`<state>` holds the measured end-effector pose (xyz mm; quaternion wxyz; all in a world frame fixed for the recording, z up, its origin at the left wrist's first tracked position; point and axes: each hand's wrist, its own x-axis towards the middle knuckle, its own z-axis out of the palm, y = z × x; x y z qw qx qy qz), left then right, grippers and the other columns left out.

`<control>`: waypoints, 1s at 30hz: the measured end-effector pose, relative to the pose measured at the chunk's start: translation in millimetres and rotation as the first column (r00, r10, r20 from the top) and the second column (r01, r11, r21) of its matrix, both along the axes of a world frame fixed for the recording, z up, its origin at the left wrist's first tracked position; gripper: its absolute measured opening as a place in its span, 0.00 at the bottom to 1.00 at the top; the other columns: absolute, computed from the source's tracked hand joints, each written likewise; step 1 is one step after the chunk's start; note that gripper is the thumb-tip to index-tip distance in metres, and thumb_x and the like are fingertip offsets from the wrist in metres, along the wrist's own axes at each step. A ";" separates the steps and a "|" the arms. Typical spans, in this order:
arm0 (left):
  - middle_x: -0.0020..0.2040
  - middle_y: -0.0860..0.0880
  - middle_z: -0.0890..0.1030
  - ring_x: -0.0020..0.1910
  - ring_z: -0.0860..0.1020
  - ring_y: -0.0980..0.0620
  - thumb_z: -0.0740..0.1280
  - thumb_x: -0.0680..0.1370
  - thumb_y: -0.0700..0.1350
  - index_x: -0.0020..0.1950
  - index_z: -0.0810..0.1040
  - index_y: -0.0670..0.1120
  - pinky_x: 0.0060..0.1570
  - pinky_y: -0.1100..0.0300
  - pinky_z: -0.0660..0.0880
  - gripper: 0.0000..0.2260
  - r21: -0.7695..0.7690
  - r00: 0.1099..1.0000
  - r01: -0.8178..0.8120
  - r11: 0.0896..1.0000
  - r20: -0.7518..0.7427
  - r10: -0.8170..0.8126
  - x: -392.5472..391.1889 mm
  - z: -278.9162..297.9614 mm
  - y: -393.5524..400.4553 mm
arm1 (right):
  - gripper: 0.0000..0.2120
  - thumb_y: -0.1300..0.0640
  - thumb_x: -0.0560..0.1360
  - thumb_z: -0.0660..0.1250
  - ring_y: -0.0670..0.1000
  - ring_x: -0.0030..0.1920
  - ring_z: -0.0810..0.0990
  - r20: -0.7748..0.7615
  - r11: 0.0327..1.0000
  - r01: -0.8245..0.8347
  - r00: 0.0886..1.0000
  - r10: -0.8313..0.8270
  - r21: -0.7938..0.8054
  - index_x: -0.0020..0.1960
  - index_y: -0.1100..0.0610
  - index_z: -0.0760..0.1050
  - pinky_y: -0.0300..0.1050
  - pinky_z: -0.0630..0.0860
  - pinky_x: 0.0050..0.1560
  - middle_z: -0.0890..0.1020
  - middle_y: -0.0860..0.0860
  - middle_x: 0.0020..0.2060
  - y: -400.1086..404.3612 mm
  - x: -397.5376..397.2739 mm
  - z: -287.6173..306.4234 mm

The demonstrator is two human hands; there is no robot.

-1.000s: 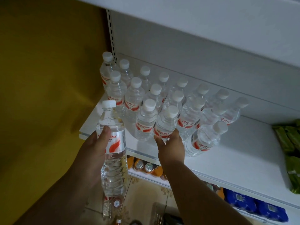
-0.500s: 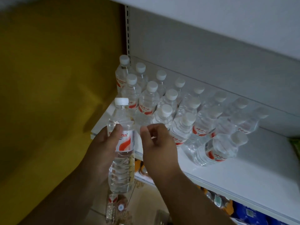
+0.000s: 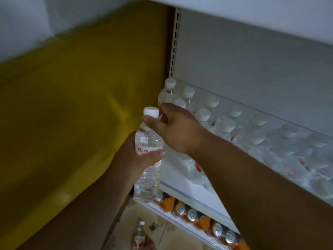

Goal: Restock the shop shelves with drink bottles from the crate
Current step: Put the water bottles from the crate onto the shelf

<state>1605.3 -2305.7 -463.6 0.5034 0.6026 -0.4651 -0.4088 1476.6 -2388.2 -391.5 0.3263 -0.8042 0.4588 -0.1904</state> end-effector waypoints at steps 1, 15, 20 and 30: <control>0.67 0.51 0.80 0.68 0.77 0.52 0.78 0.61 0.58 0.71 0.74 0.55 0.70 0.48 0.72 0.38 -0.024 1.000 -0.019 1.000 -0.005 0.019 4.9 -0.2 -5.0 | 0.17 0.39 0.78 0.66 0.42 0.36 0.73 -0.009 1.000 -0.018 1.000 0.018 -0.020 0.50 0.54 0.75 0.33 0.66 0.32 0.75 0.46 0.36 -3.9 3.7 1.9; 0.59 0.50 0.83 0.60 0.81 0.50 0.80 0.67 0.33 0.65 0.75 0.50 0.57 0.55 0.79 0.30 0.030 0.987 -0.158 0.987 0.010 0.158 13.5 -40.4 -46.1 | 0.15 0.44 0.79 0.66 0.50 0.41 0.72 -0.132 0.973 0.014 0.990 -0.046 -0.230 0.50 0.55 0.68 0.44 0.61 0.39 0.74 0.50 0.41 -14.6 35.3 -7.2; 0.64 0.48 0.80 0.63 0.79 0.47 0.82 0.69 0.47 0.70 0.72 0.47 0.63 0.50 0.77 0.34 0.121 0.913 -0.276 0.953 0.342 0.221 2.7 -58.8 -48.5 | 0.15 0.48 0.81 0.64 0.49 0.39 0.73 -0.335 0.976 -0.066 0.942 -0.008 -0.207 0.41 0.55 0.67 0.44 0.62 0.35 0.71 0.48 0.35 -26.7 39.6 -3.3; 0.58 0.51 0.83 0.57 0.82 0.49 0.81 0.67 0.57 0.62 0.76 0.49 0.52 0.60 0.76 0.29 0.142 0.887 -0.282 0.949 0.416 0.202 5.8 -65.9 -75.2 | 0.06 0.53 0.81 0.64 0.54 0.49 0.72 -0.521 0.892 -0.133 0.844 -0.126 -0.432 0.50 0.55 0.76 0.46 0.62 0.48 0.69 0.50 0.42 -48.1 39.0 6.0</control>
